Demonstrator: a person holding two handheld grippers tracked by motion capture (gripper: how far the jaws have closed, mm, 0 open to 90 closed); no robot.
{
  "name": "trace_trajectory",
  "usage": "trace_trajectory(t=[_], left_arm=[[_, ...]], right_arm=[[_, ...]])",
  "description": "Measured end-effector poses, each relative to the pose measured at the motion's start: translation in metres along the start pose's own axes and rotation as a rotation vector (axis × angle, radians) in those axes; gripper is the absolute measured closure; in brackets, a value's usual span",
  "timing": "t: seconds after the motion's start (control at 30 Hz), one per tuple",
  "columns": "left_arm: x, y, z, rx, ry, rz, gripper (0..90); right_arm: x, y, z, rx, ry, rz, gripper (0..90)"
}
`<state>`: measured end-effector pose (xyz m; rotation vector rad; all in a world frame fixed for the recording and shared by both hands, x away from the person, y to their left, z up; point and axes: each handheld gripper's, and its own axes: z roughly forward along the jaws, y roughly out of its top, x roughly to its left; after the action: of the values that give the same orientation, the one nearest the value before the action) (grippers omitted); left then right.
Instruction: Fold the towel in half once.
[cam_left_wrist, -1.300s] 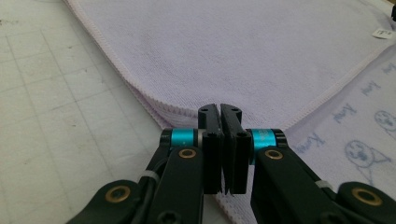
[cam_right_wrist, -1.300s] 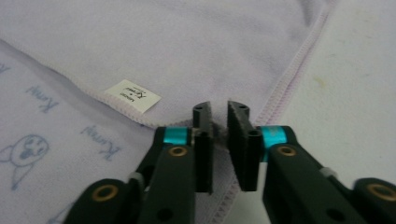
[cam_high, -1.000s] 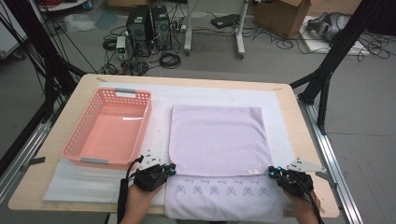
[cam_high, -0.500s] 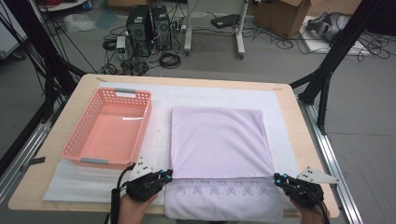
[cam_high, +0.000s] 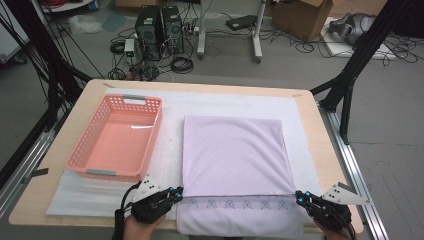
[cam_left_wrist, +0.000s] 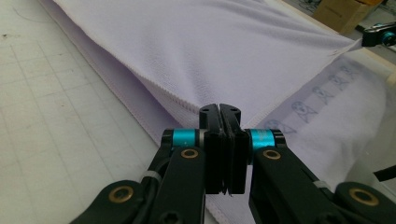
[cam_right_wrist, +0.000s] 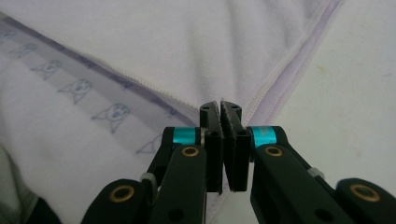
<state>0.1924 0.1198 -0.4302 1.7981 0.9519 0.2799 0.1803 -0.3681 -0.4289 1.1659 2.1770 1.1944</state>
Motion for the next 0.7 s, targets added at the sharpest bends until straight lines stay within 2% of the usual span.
trace_trajectory(t=[0.37,0.5,0.57,0.6,0.63,0.7], left_arm=[[-0.025,-0.015,-0.033,-0.017,-0.055,0.014,88.2],[-0.029,-0.023,-0.036,0.010,-0.067,0.025,88.1],[-0.025,-0.025,-0.032,0.025,-0.067,0.007,87.1],[-0.023,-0.024,-0.028,0.029,-0.067,-0.006,83.1],[-0.020,-0.022,-0.025,0.034,-0.064,-0.020,71.7],[-0.013,-0.017,-0.020,0.025,-0.044,-0.030,56.4]], right_arm=[[0.023,-0.018,-0.035,-0.007,0.038,-0.003,87.7],[0.032,-0.026,-0.043,0.009,0.046,-0.006,87.6],[0.034,-0.029,-0.041,0.033,0.045,-0.012,86.2],[0.034,-0.029,-0.038,0.044,0.042,-0.010,80.1],[0.032,-0.028,-0.035,0.048,0.030,0.003,68.8],[0.027,-0.025,-0.031,0.040,0.015,0.042,65.6]])
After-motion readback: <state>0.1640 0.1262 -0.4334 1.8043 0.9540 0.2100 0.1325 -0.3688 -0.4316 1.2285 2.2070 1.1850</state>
